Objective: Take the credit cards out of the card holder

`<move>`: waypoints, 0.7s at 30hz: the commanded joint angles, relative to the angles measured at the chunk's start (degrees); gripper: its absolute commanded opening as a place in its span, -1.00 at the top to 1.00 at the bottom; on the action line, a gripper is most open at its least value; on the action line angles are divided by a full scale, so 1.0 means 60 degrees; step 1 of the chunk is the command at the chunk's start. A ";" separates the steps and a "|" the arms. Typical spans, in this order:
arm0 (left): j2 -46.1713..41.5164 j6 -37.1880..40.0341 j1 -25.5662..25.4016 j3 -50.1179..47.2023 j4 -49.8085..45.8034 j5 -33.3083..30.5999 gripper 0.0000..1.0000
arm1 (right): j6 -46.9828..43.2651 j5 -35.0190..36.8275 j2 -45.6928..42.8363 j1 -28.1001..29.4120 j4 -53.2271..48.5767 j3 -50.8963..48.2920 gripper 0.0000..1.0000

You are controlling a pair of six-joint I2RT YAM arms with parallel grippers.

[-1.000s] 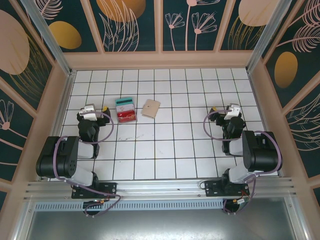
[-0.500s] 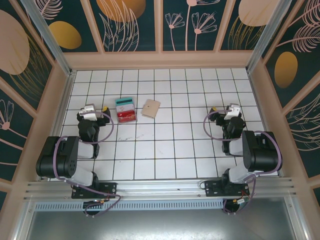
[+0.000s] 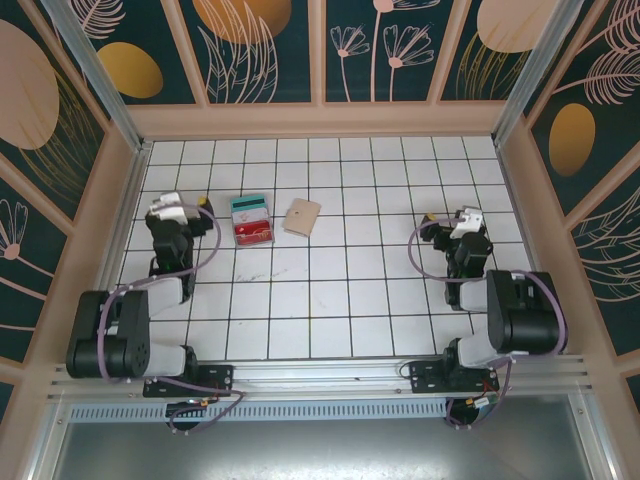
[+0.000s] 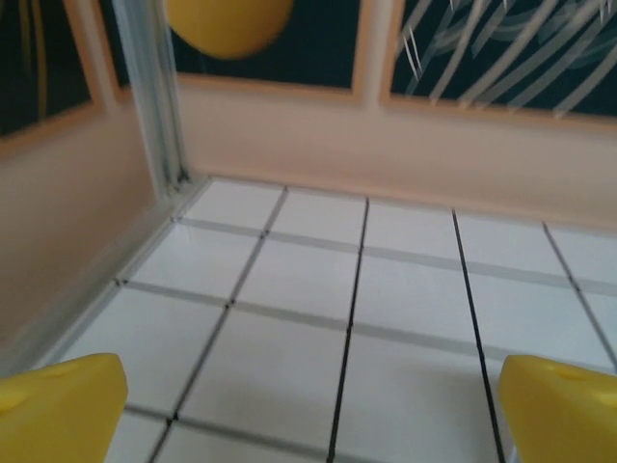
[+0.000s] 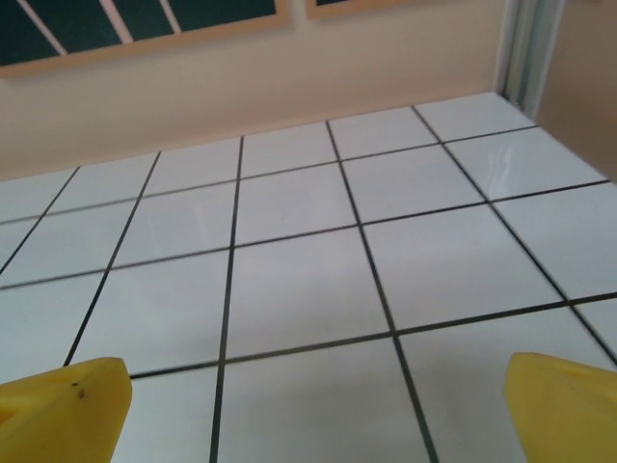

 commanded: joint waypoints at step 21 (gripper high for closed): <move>-0.0596 -0.4670 -0.1906 0.4368 -0.8204 0.1303 -0.75 | 0.3656 -0.1360 -0.2295 0.1112 -0.7634 0.4456 -0.98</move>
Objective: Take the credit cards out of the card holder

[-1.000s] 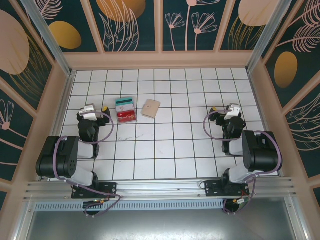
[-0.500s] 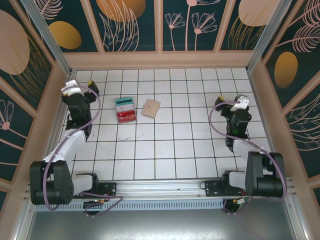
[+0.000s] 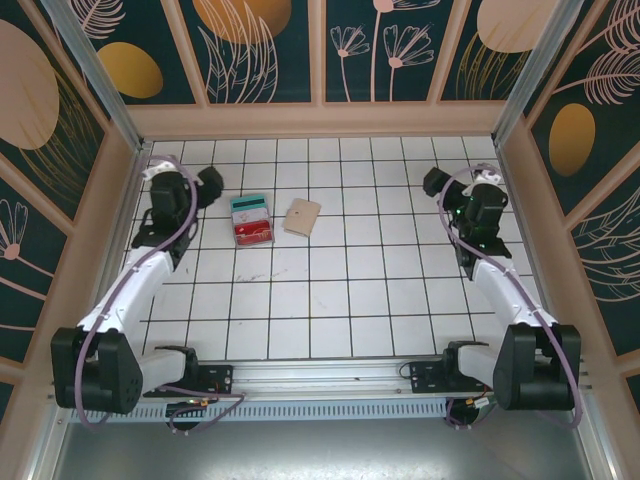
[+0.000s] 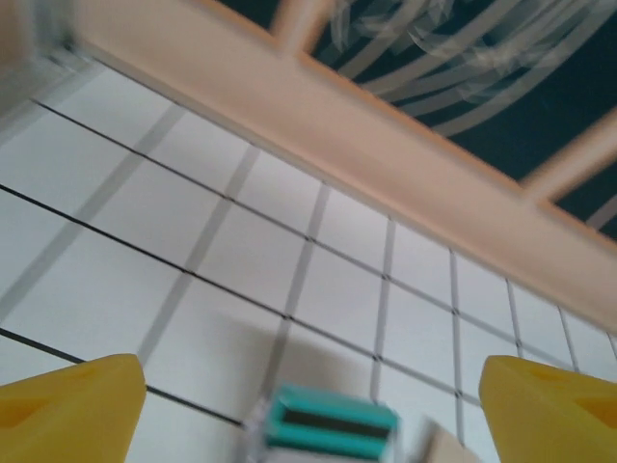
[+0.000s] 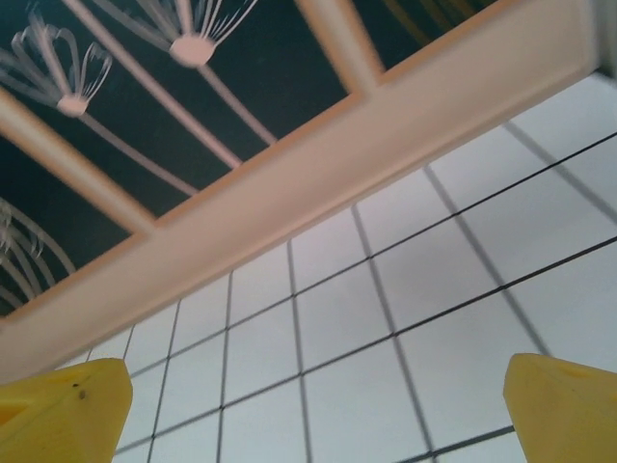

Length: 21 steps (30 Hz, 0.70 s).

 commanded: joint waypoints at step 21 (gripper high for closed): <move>0.7302 0.1838 -0.3602 0.5677 -0.3460 -0.0278 0.04 | -0.0541 0.0043 0.0523 0.1642 -0.2108 0.1141 -0.98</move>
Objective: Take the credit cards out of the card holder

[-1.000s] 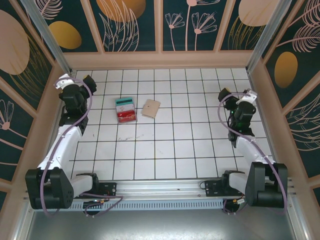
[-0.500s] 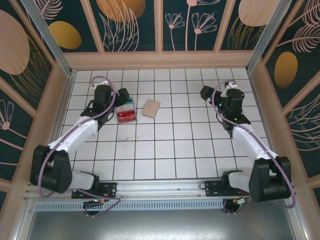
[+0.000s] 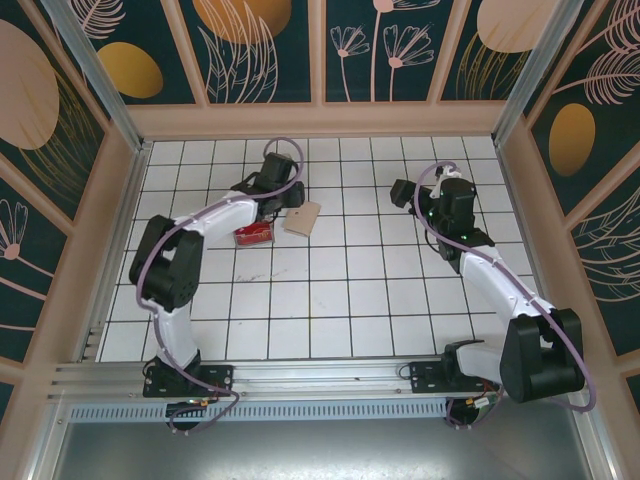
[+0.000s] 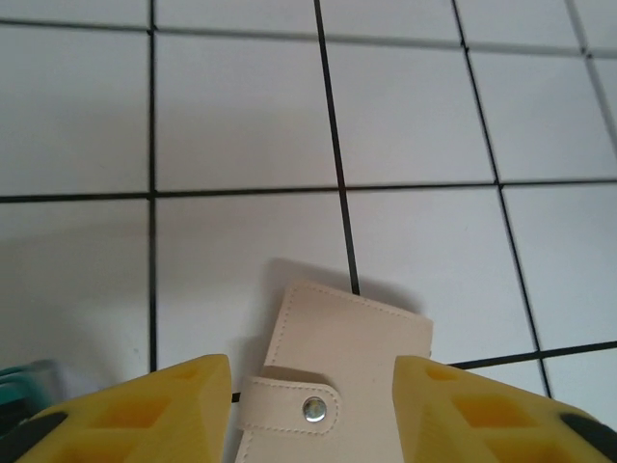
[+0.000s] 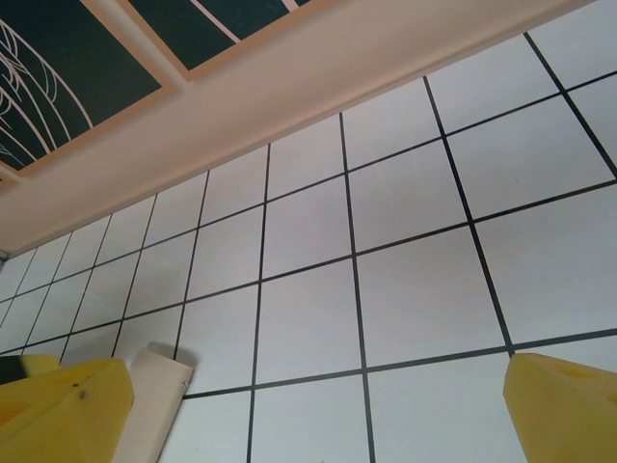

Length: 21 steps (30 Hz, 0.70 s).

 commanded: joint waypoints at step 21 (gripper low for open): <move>0.2124 0.0963 -0.0503 0.1596 -0.2474 -0.1180 0.20 | -0.0117 -0.0325 0.0100 0.0199 -0.0438 0.0352 -0.98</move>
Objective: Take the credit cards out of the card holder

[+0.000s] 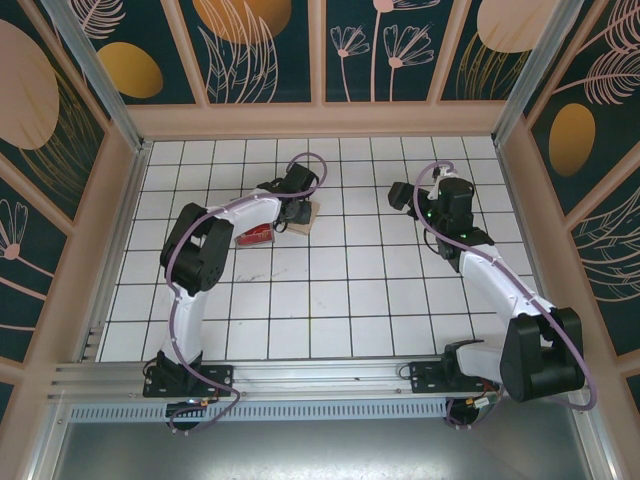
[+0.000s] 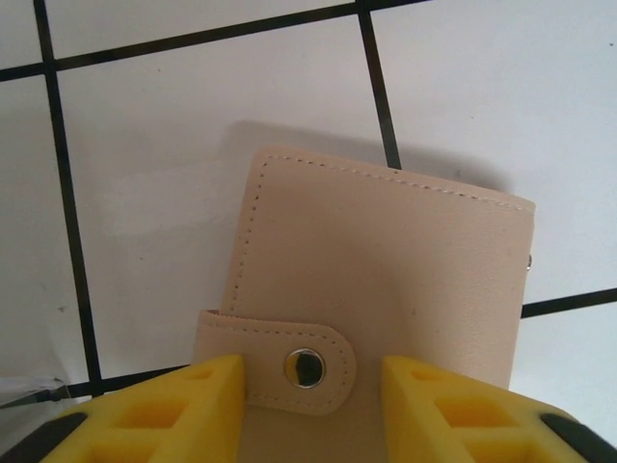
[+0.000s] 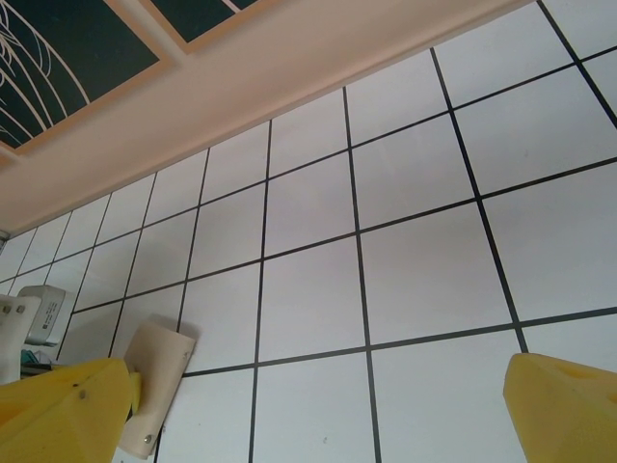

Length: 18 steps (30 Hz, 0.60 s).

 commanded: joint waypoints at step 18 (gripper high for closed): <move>-0.0809 -0.0340 -0.0291 -0.0125 -0.0958 0.0007 1.00 | -0.0183 -0.0382 -0.0145 0.0234 0.0029 -0.0062 -0.98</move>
